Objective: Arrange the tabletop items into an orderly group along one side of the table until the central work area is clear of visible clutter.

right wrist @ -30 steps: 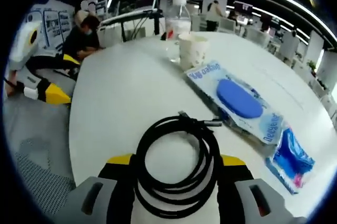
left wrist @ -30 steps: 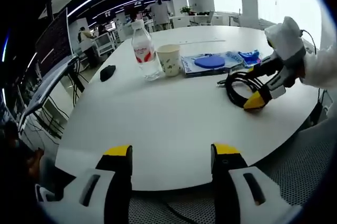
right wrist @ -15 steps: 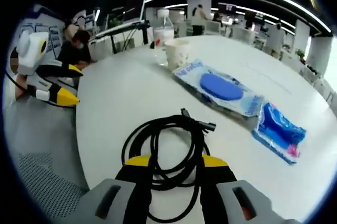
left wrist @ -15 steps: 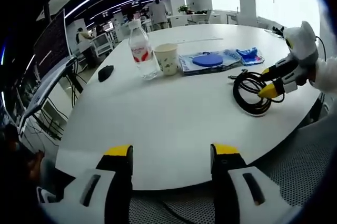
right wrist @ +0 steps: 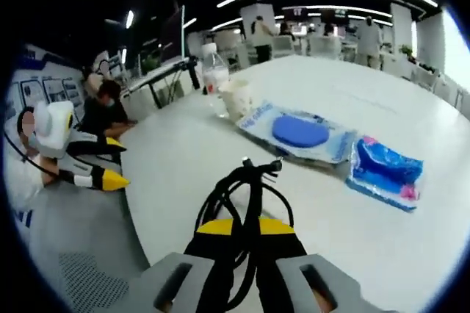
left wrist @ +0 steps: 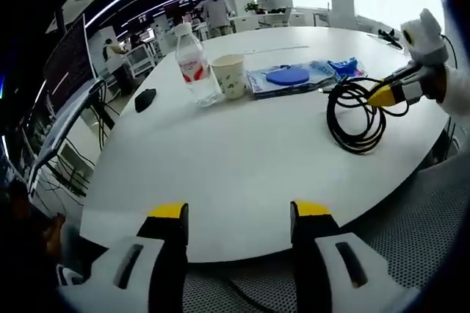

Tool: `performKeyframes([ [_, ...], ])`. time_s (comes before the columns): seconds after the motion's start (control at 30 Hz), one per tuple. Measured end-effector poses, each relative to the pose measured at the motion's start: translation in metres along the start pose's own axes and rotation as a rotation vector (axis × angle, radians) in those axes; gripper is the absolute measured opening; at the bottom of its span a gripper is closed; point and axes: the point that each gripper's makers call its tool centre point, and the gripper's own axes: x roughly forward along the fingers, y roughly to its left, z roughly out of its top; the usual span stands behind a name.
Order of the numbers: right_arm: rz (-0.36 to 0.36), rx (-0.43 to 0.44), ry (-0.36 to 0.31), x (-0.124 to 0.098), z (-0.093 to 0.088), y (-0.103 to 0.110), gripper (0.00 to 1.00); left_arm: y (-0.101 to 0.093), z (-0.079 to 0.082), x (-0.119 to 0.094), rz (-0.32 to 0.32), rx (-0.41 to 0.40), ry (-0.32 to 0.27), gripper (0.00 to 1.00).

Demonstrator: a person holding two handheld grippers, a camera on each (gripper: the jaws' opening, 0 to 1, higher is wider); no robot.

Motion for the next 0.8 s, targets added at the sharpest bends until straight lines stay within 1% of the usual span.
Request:
performKeyframes([
  [0.03,0.028,0.032,-0.023,-0.002,0.006,0.003,0.00,0.000,0.000,0.000,0.000,0.002,-0.001,0.56],
  [0.07,0.026,0.065,-0.011,-0.005,0.006,0.002,0.00,0.000,0.000,0.000,0.000,0.004,-0.001,0.56],
  [0.1,0.024,0.095,-0.068,-0.011,0.016,-0.002,0.00,0.000,0.000,0.000,0.000,0.005,-0.001,0.56],
  [0.13,0.023,0.135,-0.078,-0.015,0.019,-0.004,0.00,0.000,0.000,0.000,-0.001,0.006,-0.001,0.56],
  [0.17,0.009,0.169,-0.095,-0.022,0.023,-0.009,0.00,0.000,0.000,0.000,-0.001,0.007,0.001,0.56],
  [0.23,-0.006,0.205,-0.128,-0.030,0.030,-0.019,0.00,-0.001,-0.001,0.000,-0.003,0.011,0.005,0.55],
  [0.27,-0.021,0.239,-0.147,-0.036,0.034,-0.027,0.00,-0.001,-0.001,0.001,-0.003,0.014,0.005,0.55],
  [0.3,-0.033,0.253,-0.156,-0.040,0.036,-0.034,0.00,-0.001,-0.001,0.001,-0.004,0.015,0.005,0.55],
  [0.33,-0.056,0.264,-0.158,-0.045,0.036,-0.045,0.00,-0.002,-0.001,0.001,-0.005,0.016,0.004,0.56],
  [0.43,-0.127,0.309,-0.146,-0.055,0.027,-0.077,0.00,-0.002,0.000,0.001,-0.005,0.020,0.005,0.56],
  [0.47,-0.157,0.334,-0.141,-0.058,0.022,-0.091,0.00,-0.002,-0.001,0.001,-0.005,0.021,0.006,0.56],
  [0.57,-0.202,0.390,-0.136,-0.067,0.012,-0.115,0.00,-0.003,-0.001,0.001,-0.006,0.021,0.006,0.55],
  [0.6,-0.208,0.397,-0.135,-0.070,0.009,-0.123,0.00,-0.003,-0.001,0.001,-0.007,0.022,0.008,0.55],
  [0.67,-0.226,0.405,-0.135,-0.075,0.004,-0.133,0.00,-0.003,-0.002,0.001,-0.009,0.023,0.014,0.55],
  [0.8,-0.251,0.440,-0.135,-0.083,-0.004,-0.145,0.00,-0.004,-0.001,0.001,-0.008,0.023,0.009,0.56],
])
